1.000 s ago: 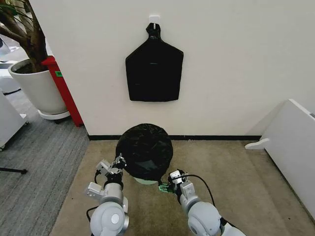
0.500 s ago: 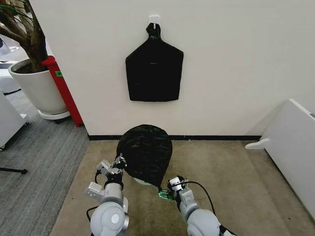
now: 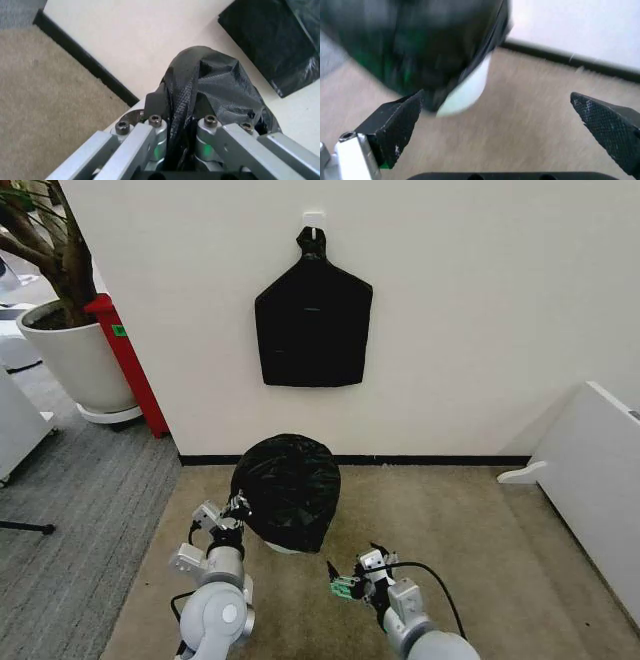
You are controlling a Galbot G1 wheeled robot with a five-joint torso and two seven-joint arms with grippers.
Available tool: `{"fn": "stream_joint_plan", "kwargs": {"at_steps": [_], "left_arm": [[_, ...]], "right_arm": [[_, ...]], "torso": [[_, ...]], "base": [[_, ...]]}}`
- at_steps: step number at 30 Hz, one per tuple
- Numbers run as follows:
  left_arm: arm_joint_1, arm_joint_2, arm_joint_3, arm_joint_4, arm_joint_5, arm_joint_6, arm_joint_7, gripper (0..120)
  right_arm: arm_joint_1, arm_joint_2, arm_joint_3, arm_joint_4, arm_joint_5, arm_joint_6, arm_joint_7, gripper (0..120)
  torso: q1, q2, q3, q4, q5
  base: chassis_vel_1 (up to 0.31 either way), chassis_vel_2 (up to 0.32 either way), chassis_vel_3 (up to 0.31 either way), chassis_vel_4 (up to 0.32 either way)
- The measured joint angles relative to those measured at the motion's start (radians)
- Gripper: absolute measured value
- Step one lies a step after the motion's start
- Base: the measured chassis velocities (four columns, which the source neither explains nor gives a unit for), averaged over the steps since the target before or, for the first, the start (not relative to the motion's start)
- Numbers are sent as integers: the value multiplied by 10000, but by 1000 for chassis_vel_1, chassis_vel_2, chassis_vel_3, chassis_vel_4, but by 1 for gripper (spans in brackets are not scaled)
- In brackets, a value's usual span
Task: Place the garbage bag over the trash bin.
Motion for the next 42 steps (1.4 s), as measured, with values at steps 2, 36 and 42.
{"fn": "stream_joint_plan", "kwargs": {"at_steps": [2,36,42], "left_arm": [[44,93,191,169,629,-247,222,5],[-12,907,1403,627,3616,-1413,1911,5],[117,862,1436,395,3746,-1449,2022,5]], "right_arm": [[597,-89,300,435,366,52,-22,100],[7560,-387,-4836,-3321,4528,-2052,2029,0],[8022,-181,-5287,-4115,4610,-2175,2043,0]], "torso": [[0,0,0,2,-1],[0,-1,1,1,1],[1,-1,1,1,-1]], "base": [[0,0,0,0],[0,0,0,0],[0,0,0,0]]}}
